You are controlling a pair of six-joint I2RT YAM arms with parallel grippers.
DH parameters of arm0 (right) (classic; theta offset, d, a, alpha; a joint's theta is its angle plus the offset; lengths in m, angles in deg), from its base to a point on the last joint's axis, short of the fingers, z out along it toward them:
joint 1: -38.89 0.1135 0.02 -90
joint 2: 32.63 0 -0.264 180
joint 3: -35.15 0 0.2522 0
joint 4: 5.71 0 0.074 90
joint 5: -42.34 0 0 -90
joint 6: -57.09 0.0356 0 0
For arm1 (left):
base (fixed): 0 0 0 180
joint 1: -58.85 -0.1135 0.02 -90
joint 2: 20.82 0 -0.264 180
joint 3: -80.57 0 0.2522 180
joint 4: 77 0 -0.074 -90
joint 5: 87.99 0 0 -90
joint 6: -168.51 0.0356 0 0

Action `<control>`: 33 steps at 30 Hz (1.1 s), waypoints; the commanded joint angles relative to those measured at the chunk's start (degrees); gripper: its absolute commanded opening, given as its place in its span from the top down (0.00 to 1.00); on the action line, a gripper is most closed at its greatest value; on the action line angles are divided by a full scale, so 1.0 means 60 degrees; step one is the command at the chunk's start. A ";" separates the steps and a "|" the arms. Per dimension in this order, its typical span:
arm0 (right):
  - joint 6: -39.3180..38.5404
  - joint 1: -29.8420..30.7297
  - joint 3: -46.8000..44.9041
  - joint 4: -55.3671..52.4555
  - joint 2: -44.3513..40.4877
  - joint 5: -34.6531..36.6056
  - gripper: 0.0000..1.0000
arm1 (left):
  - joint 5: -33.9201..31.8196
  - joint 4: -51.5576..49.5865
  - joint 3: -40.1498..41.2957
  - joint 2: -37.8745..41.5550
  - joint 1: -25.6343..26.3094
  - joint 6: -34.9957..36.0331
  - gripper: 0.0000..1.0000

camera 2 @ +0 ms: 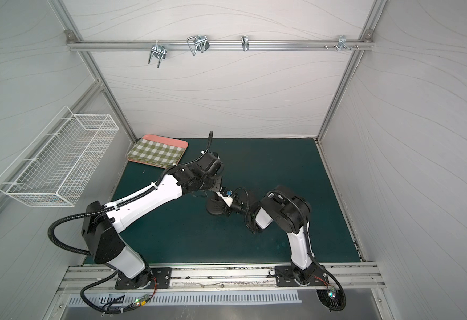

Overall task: Assemble a microphone stand
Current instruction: Screw the microphone stand pole into the microphone stand base, then pick up the microphone stand at the center of the board.

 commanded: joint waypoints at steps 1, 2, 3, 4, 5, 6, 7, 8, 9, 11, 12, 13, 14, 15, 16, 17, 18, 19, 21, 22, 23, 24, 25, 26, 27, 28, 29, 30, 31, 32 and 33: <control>0.0259 -0.0031 0.0229 0.0265 0.0104 -0.1082 0.82 | 0.0626 0.0188 0.0127 -0.0187 0.0089 -0.0273 0.89; 0.0292 -0.0039 0.0251 0.0254 0.0120 -0.1073 0.87 | 0.0632 0.0200 0.0127 -0.0176 0.0085 -0.0291 0.87; 0.0357 -0.0060 0.0305 0.0266 0.0147 -0.1082 0.91 | 0.0625 0.0207 0.0134 -0.0148 0.0087 -0.0309 0.84; 0.0439 -0.0088 0.0333 0.0269 0.0155 -0.1109 0.94 | 0.0632 0.0207 0.0131 -0.0142 0.0085 -0.0324 0.81; 0.0516 -0.0119 0.0355 0.0266 0.0179 -0.1132 0.97 | 0.0622 0.0208 0.0134 -0.0107 0.0086 -0.0345 0.77; 0.0587 -0.0153 0.0365 0.0272 0.0187 -0.1108 0.98 | 0.0628 0.0209 0.0156 -0.0043 0.0087 -0.0389 0.74; 0.0613 -0.0169 0.0361 0.0259 0.0192 -0.1076 0.99 | 0.0615 0.0207 0.0170 0.0017 0.0085 -0.0409 0.71; 0.0599 -0.0174 0.0369 0.0266 0.0207 -0.1039 0.99 | 0.0580 0.0207 0.0182 0.0121 0.0087 -0.0445 0.68; 0.0616 -0.0186 0.0380 0.0258 0.0223 -0.1020 0.99 | 0.0552 0.0207 0.0186 0.0262 0.0089 -0.0504 0.65; 0.0643 -0.0209 0.0390 0.0266 0.0244 -0.1027 0.99 | 0.0477 0.0247 0.0225 0.0624 0.0085 -0.0583 0.60; 0.0636 -0.0223 0.0388 0.0257 0.0278 -0.1019 0.99 | 0.0432 0.0265 0.0228 0.0852 0.0085 -0.0617 0.57; 0.0656 -0.0226 0.0397 0.0257 0.0285 -0.1005 0.99 | 0.0380 0.0279 0.0233 0.1046 0.0085 -0.0654 0.55; 0.0684 -0.0248 0.0406 0.0269 0.0310 -0.1000 0.99 | 0.0320 0.0288 0.0229 0.1277 0.0085 -0.0692 0.52; 0.0700 -0.0258 0.0416 0.0258 0.0315 -0.1001 0.99 | 0.0250 0.0279 0.0243 0.1538 0.0073 -0.0766 0.50; 0.0727 -0.0275 0.0412 0.0259 0.0320 -0.0986 1.00 | 0.0199 0.0266 0.0277 0.1782 0.0074 -0.0854 0.49; 0.0771 -0.0299 0.0403 0.0266 0.0318 -0.0989 0.99 | 0.0132 0.0259 0.0371 0.2086 0.0072 -0.0976 0.48; 0.0832 -0.0341 0.0423 0.0257 0.0301 -0.1029 1.00 | 0.0053 0.0296 0.0517 0.2432 0.0073 -0.1058 0.48; 0.0867 -0.0372 0.0422 0.0267 0.0272 -0.1073 1.00 | -0.0035 0.0323 0.0682 0.2736 0.0071 -0.1130 0.47; 0.0977 -0.0429 0.0394 0.0264 0.0131 -0.1131 1.00 | -0.0008 0.0303 0.1195 0.3452 -0.0073 -0.1387 0.47; 0.1053 -0.0482 0.0376 0.0267 0.0048 -0.1179 1.00 | 0.0241 0.0312 0.1540 0.3771 -0.0235 -0.1637 0.47; 0.1142 -0.0528 0.0368 0.0260 -0.0050 -0.1269 1.00 | 0.0761 0.0560 0.2109 0.4168 -0.0507 -0.1944 0.47; 0.1216 -0.0585 0.0353 0.0259 -0.0168 -0.1368 1.00 | 0.1420 0.1004 0.2794 0.4590 -0.0867 -0.2293 0.47; 0.1275 -0.0628 0.0342 0.0264 -0.0263 -0.1430 1.00 | 0.1906 0.1428 0.3492 0.4939 -0.1210 -0.2615 0.47; 0.1351 -0.0683 0.0319 0.0259 -0.0390 -0.1516 1.00 | 0.2392 0.1963 0.4258 0.5279 -0.1569 -0.2938 0.48; 0.1451 -0.0761 0.0307 0.0264 -0.0519 -0.1590 1.00 | 0.2825 0.2429 0.4980 0.5566 -0.1908 -0.3273 0.48; 0.1546 -0.0820 0.0296 0.0257 -0.0625 -0.1674 1.00 | 0.3194 0.2789 0.5462 0.5747 -0.2140 -0.3457 0.49; 0.1661 -0.0898 0.0284 0.0265 -0.0746 -0.1765 1.00 | 0.3499 0.3216 0.5920 0.5866 -0.2267 -0.3564 0.49; 0.1739 -0.0979 0.0256 0.0247 -0.0868 -0.1858 1.00 | 0.3625 0.3398 0.6189 0.5892 -0.2314 -0.3642 0.49; 0.1832 -0.1045 0.0242 0.0257 -0.0960 -0.1914 1.00 | 0.3768 0.3553 0.6385 0.5860 -0.2324 -0.3699 0.49; 0.1913 -0.1093 0.0203 0.0251 -0.1093 -0.1957 1.00 | 0.4029 0.3800 0.6580 0.5761 -0.2372 -0.3782 0.48; 0.2019 -0.1168 0.0186 0.0236 -0.1233 -0.2006 1.00 | 0.4270 0.4124 0.6805 0.5647 -0.2467 -0.3985 0.48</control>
